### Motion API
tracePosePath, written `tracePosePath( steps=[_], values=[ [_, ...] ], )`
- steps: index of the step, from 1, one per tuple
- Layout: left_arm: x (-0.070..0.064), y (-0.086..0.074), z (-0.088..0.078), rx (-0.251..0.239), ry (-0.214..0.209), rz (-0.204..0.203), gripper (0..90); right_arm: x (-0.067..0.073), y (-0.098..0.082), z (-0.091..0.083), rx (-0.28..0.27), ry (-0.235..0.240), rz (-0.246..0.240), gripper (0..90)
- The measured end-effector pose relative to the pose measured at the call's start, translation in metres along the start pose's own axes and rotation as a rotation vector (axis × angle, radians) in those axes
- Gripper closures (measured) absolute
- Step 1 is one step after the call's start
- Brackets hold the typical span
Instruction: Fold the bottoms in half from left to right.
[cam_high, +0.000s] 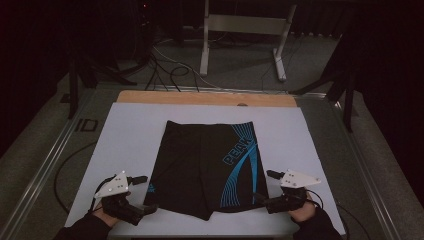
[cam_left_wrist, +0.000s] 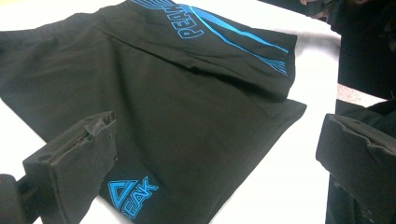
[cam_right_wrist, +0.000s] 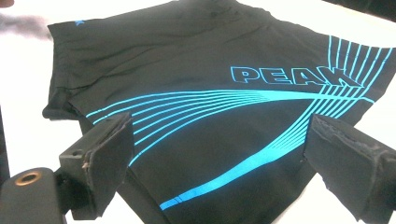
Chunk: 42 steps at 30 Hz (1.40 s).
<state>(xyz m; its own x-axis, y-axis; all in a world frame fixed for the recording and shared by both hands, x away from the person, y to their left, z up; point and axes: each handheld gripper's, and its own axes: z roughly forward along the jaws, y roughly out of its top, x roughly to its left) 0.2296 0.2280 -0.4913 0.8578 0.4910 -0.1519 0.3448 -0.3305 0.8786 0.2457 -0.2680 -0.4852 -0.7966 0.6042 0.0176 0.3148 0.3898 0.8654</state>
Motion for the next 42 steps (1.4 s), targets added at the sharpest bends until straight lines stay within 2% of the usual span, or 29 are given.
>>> tracePosePath(
  steps=[12,24,27,31,38,42],
  values=[
    [-0.002,0.000,0.000,0.011,-0.012,0.014,0.0,0.000,0.001,0.002,0.001,0.000,-0.015,8.9],
    [-0.010,0.006,0.002,0.012,-0.058,0.033,0.0,0.002,0.001,0.000,-0.015,-0.009,-0.022,8.9],
    [-0.013,0.010,0.000,-0.001,-0.090,0.034,0.0,0.001,0.002,0.000,-0.021,-0.012,-0.015,8.9],
    [-0.018,0.019,-0.004,-0.001,-0.101,0.051,0.0,0.001,0.003,0.001,-0.027,-0.025,-0.026,9.0],
    [-0.025,0.034,-0.008,-0.005,-0.086,0.076,0.0,0.002,0.004,0.002,-0.019,-0.025,-0.029,9.4],
    [-0.027,0.041,-0.012,-0.014,-0.063,0.065,0.0,0.004,0.004,0.003,-0.018,-0.028,-0.033,9.4]
  ],
)
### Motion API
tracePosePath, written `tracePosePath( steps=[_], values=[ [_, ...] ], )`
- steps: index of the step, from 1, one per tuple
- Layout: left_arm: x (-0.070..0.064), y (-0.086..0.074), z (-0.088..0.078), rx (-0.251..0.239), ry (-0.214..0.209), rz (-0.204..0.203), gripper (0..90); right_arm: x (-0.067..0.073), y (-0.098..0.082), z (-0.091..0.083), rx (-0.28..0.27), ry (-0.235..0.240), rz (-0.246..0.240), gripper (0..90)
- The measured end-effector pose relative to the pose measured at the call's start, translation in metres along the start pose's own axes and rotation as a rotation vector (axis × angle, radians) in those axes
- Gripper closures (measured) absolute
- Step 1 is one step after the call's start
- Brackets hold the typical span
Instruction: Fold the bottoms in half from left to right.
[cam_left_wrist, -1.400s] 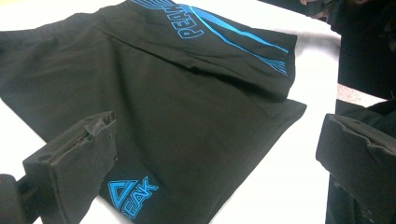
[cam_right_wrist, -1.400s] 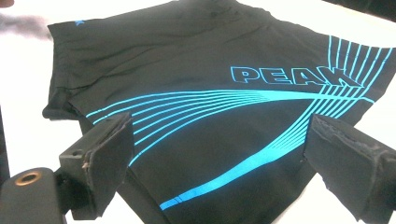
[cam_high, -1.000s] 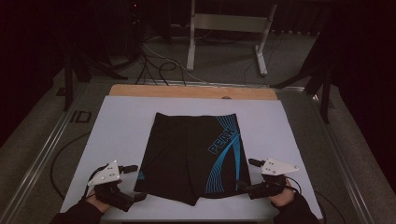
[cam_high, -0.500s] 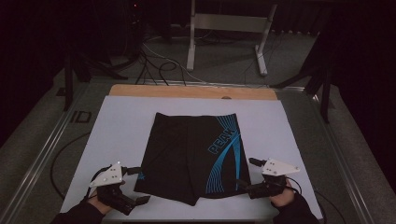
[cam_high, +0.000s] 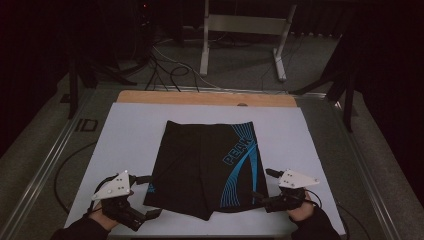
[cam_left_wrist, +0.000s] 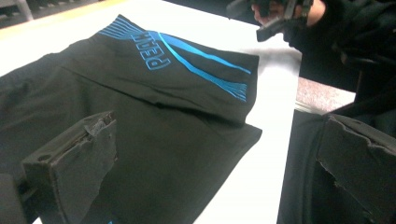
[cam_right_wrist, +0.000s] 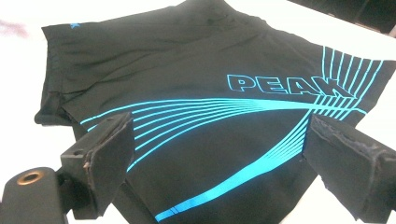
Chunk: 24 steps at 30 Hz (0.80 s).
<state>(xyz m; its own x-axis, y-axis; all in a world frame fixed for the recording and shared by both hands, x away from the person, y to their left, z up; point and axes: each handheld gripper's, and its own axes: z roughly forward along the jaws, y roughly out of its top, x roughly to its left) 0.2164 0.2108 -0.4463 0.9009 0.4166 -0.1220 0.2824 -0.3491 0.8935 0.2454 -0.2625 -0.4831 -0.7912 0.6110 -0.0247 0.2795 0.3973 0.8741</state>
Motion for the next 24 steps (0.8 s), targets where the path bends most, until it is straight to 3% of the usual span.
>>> tracePosePath(
  steps=[16,24],
  values=[
    [0.007,0.032,-0.003,0.005,0.087,-0.017,0.0,0.003,0.001,-0.001,-0.004,0.000,0.002,9.4],
    [0.010,0.034,0.007,0.083,0.102,-0.054,0.0,0.003,0.002,0.000,-0.007,-0.001,0.007,9.4]
  ],
)
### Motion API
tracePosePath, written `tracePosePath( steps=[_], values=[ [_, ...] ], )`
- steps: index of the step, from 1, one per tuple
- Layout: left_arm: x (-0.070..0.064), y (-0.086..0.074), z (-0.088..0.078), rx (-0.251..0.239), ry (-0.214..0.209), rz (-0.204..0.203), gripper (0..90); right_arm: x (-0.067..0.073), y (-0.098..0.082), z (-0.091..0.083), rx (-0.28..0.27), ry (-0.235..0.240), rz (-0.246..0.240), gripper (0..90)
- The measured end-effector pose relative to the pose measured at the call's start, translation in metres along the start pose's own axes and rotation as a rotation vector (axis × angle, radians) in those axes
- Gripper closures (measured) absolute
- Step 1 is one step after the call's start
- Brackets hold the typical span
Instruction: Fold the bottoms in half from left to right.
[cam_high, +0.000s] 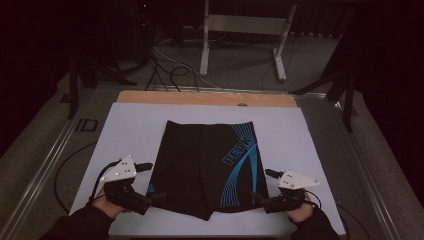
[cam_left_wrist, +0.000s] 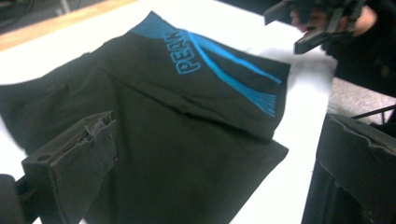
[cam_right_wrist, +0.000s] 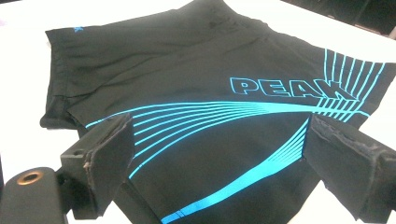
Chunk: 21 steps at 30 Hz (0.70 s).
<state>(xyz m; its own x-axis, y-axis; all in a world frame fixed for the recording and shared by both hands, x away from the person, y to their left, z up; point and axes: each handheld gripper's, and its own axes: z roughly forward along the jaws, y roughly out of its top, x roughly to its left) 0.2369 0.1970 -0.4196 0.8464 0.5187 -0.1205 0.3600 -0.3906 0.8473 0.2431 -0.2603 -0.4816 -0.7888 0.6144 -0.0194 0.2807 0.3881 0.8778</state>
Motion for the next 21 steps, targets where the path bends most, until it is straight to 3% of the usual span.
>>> tracePosePath(
  steps=[2,12,21],
  values=[
    [0.002,0.000,0.003,0.012,0.016,-0.022,0.0,0.000,0.000,0.000,0.000,0.001,0.002,9.4],
    [0.005,-0.002,0.010,0.044,0.071,-0.053,0.0,-0.001,0.000,0.000,-0.004,0.002,0.008,9.4],
    [0.012,-0.024,0.017,0.086,0.098,-0.096,0.0,-0.001,0.000,0.000,-0.003,0.002,0.008,9.4]
  ],
)
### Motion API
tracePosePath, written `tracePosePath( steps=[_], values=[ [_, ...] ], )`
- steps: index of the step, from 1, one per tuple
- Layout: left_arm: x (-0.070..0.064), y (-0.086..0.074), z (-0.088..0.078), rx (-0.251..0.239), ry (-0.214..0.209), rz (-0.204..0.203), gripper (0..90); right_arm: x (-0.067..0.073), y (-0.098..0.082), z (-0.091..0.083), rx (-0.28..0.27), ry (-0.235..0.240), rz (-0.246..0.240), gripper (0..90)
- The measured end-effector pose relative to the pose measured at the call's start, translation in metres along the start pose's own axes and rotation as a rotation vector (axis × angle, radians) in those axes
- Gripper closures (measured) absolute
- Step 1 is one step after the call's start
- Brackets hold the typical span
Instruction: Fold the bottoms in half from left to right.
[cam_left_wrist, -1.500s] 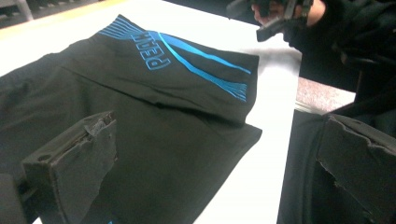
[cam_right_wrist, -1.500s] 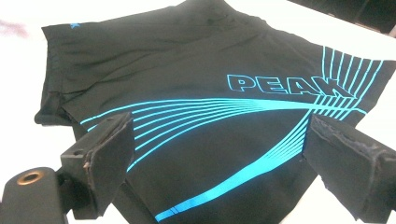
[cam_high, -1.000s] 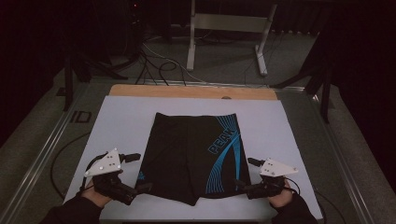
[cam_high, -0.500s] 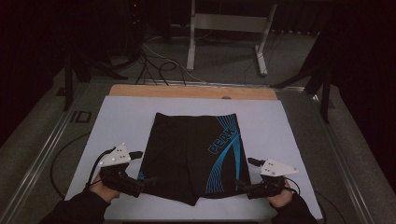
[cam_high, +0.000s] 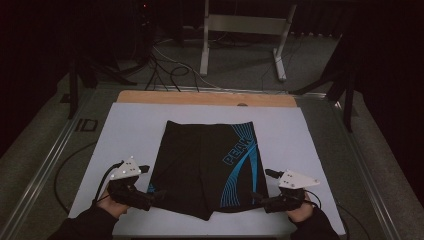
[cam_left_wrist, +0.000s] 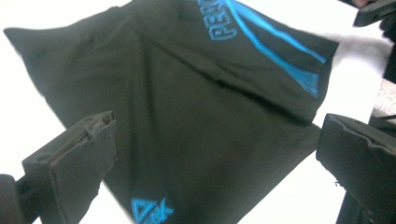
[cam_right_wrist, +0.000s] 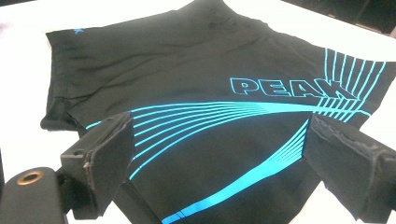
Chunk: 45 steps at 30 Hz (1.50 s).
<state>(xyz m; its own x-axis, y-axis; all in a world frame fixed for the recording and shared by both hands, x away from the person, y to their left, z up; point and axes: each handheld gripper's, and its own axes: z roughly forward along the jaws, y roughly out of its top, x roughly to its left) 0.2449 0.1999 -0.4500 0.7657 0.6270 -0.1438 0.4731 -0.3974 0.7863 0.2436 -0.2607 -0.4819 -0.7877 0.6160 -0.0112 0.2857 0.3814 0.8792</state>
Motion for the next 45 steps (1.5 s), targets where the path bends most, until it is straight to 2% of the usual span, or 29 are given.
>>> tracePosePath(
  steps=[8,16,19,21,27,29,34,36,39,40,41,45],
  values=[
    [0.003,-0.017,0.009,0.068,0.034,-0.020,0.0,0.000,0.000,0.000,0.002,0.003,-0.003,9.4],
    [0.004,-0.030,0.016,0.133,0.024,-0.027,0.0,0.000,0.000,0.000,0.002,0.002,-0.003,9.4],
    [0.006,-0.036,0.020,0.177,0.014,-0.035,0.0,0.000,0.000,0.000,0.004,0.007,-0.005,9.4],
    [0.007,-0.039,0.023,0.203,0.025,-0.017,0.0,0.000,-0.001,0.001,0.003,0.008,-0.003,9.4],
    [0.007,-0.042,0.027,0.259,0.061,-0.010,5.8,-0.001,-0.001,0.000,0.006,0.008,0.002,9.4],
    [0.009,-0.043,0.027,0.262,0.074,-0.013,9.9,-0.001,-0.001,0.001,0.004,0.007,0.000,9.4],
    [0.009,-0.045,0.029,0.291,0.073,-0.010,14.8,0.000,-0.001,0.001,0.009,0.010,-0.006,9.4],
    [0.010,-0.047,0.032,0.323,0.066,-0.012,16.5,-0.001,-0.001,0.001,0.006,0.008,-0.004,9.4],
    [0.008,-0.048,0.032,0.321,0.080,0.009,21.1,0.000,-0.001,0.002,0.009,0.010,-0.001,9.4],
    [0.008,-0.048,0.032,0.321,0.080,0.009,24.8,0.000,-0.001,0.002,0.009,0.010,-0.001,9.4],
    [0.007,-0.048,0.032,0.323,0.095,0.032,29.2,-0.001,-0.001,0.002,0.009,0.011,0.001,9.4],
    [0.005,-0.047,0.031,0.322,0.112,0.037,35.5,-0.001,-0.002,0.002,0.009,0.013,0.001,9.4]
  ],
)
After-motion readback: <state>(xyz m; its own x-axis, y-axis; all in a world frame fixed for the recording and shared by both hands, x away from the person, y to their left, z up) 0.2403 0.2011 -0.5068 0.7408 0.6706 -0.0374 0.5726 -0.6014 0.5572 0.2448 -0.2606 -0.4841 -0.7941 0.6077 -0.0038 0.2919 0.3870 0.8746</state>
